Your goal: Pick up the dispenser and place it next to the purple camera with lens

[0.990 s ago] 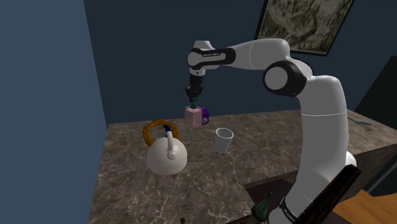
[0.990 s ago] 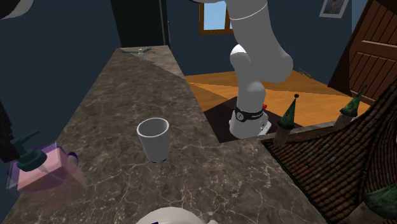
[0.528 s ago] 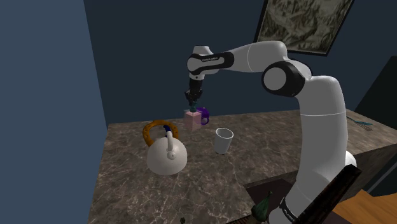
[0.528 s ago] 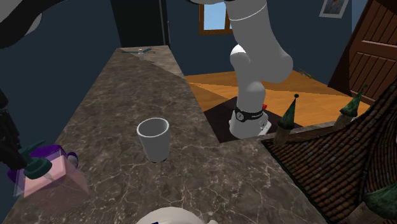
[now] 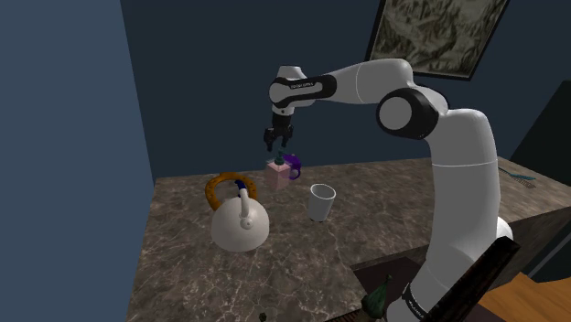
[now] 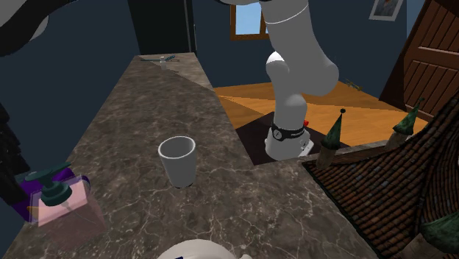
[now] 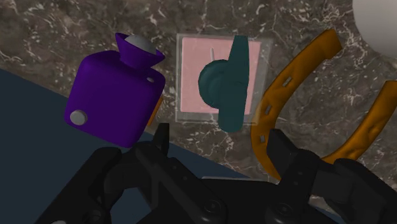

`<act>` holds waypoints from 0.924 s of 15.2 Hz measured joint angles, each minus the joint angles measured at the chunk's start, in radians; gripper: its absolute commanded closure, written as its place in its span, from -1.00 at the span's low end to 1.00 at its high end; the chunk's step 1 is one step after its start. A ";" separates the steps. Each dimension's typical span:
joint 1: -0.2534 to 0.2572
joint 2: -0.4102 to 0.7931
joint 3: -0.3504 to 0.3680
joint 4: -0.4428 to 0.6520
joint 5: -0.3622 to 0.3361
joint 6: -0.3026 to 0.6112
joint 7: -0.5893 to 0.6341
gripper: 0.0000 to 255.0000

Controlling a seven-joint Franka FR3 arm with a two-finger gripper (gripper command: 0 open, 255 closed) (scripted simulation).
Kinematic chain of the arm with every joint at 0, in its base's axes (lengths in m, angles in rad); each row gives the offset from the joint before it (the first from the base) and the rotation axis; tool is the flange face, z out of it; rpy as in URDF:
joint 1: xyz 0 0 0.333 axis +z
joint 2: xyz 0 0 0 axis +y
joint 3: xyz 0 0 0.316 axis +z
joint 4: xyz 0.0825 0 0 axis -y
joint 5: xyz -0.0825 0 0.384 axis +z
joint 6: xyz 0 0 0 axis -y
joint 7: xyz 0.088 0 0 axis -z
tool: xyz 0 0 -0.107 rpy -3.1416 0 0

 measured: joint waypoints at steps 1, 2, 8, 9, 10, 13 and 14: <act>0.000 0.000 0.000 0.000 0.000 0.000 0.000 -1.00; 0.000 0.000 0.000 0.000 0.000 0.000 0.000 -1.00; -0.001 -0.023 0.001 0.077 0.001 -0.099 0.000 -1.00; -0.001 -0.021 0.001 0.088 0.001 -0.109 0.000 -1.00; -0.001 -0.020 0.001 0.093 0.001 -0.112 -0.001 -1.00; -0.001 -0.019 0.000 0.098 0.001 -0.117 -0.001 -1.00; -0.001 -0.018 0.000 0.099 0.001 -0.117 -0.001 -1.00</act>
